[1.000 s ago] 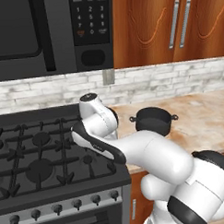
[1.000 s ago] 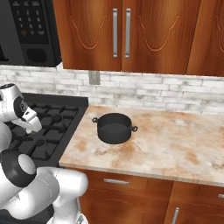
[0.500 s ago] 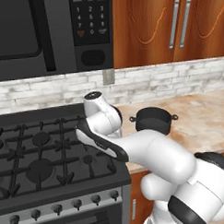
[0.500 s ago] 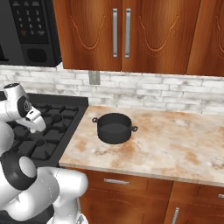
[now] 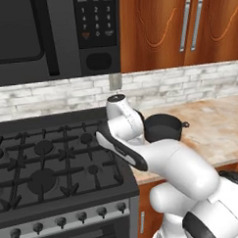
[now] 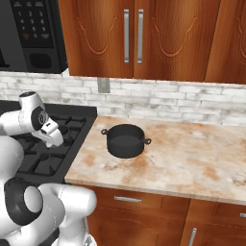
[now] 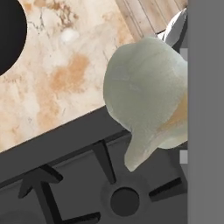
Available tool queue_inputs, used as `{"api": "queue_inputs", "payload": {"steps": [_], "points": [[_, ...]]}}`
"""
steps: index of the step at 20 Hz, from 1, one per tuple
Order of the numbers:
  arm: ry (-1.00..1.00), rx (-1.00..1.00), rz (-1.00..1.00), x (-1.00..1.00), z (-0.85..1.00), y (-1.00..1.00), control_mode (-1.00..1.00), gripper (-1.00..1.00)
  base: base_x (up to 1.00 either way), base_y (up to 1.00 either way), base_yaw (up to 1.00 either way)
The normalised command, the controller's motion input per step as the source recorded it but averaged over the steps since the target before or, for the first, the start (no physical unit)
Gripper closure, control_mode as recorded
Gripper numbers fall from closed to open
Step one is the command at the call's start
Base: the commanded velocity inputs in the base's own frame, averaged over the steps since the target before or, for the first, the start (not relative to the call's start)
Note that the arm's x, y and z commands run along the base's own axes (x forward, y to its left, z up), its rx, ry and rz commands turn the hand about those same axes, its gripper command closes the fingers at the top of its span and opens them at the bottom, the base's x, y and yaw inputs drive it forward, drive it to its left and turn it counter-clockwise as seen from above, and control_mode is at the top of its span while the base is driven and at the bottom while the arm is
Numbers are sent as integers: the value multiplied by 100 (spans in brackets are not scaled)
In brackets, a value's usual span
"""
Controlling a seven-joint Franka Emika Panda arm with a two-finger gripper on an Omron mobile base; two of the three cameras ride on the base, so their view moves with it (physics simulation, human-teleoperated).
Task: Turn on the sink faucet. Then move the garlic from the counter to the sink. Turn off the sink. Move the vegetable from the sink to the pot next to the stove. Finally move the pot to the front right burner.
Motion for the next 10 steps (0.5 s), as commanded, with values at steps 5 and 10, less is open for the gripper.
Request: {"api": "queue_inputs", "payload": {"steps": [5,10], "points": [[0,0,-2,7,0,-74,-100,100,0,0,0],[0,0,0,21,0,-96,-100,100,0,0,0]]}}
